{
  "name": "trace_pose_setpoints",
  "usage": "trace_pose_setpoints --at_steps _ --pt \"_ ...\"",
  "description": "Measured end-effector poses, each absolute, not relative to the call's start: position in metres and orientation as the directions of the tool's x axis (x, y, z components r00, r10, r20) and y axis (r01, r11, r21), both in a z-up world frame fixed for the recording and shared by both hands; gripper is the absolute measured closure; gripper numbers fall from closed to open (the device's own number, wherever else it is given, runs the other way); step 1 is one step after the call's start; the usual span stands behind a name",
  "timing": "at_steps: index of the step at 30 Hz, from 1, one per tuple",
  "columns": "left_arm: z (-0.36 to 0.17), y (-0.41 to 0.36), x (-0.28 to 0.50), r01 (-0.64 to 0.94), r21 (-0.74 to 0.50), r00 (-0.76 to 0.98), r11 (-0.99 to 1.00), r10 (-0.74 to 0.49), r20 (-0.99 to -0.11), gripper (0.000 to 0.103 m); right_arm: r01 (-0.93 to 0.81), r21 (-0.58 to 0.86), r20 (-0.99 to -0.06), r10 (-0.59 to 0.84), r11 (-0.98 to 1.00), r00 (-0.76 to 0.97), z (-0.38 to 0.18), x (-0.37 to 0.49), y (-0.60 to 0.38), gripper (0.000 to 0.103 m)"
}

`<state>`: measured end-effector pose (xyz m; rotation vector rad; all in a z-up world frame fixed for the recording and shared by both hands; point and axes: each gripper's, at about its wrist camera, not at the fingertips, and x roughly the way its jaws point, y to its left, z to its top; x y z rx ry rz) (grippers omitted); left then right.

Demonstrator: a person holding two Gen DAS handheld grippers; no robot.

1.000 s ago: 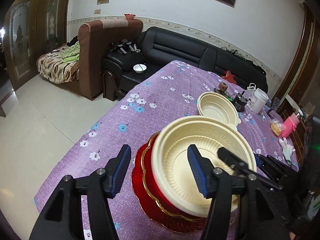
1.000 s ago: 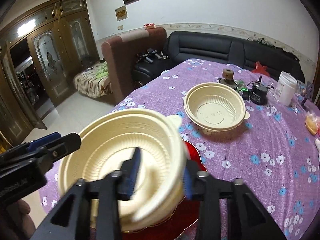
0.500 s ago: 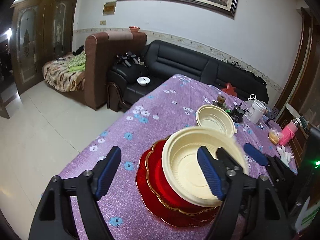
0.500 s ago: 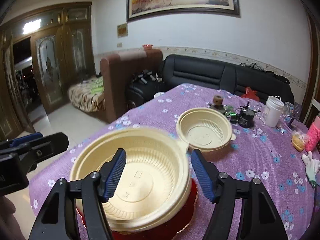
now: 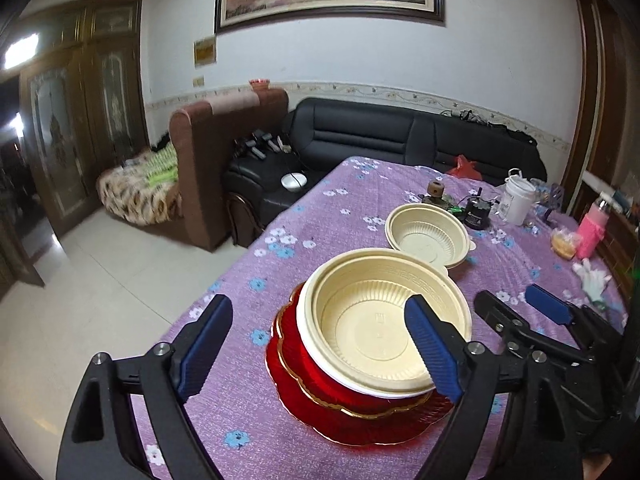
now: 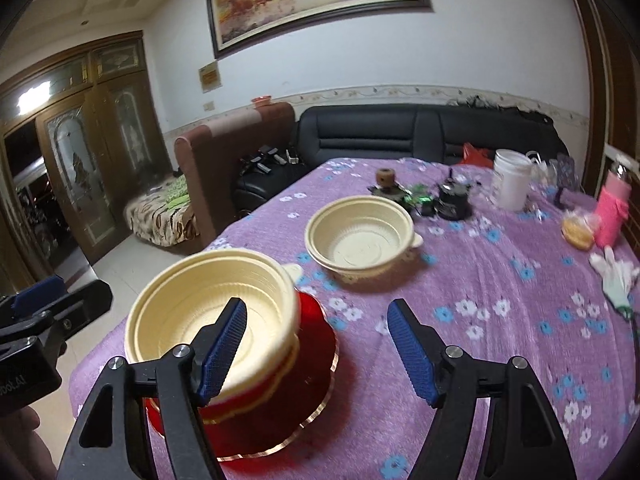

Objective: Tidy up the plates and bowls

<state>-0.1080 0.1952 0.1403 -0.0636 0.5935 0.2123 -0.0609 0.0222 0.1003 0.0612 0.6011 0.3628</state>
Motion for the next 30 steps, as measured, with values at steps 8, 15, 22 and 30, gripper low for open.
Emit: trace_pose_setpoints --at_steps 8,15,22,30 --pt "0.142 0.157 -0.11 -0.204 0.149 0.823 0.967 0.252 -0.51 0.01 -0.277 0.168 -0.551 0.323 0.946 0.77 0.09 -0.066 -0.004 0.025" --pt "0.14 0.147 -0.107 -0.189 0.151 0.812 0.97 0.241 -0.531 0.01 -0.261 0.189 -0.6 0.322 0.947 0.733 0.073 -0.061 -0.013 0.025" --pt "0.135 0.136 -0.107 -0.175 0.177 0.802 0.969 0.244 -0.545 0.01 -0.246 0.195 -0.588 0.314 0.95 0.746 0.072 -0.063 -0.013 0.025" --pt "0.133 0.135 -0.106 -0.182 0.184 0.797 0.966 0.254 -0.547 0.01 -0.265 0.204 -0.612 0.334 0.942 0.717 0.073 -0.051 0.004 0.024"
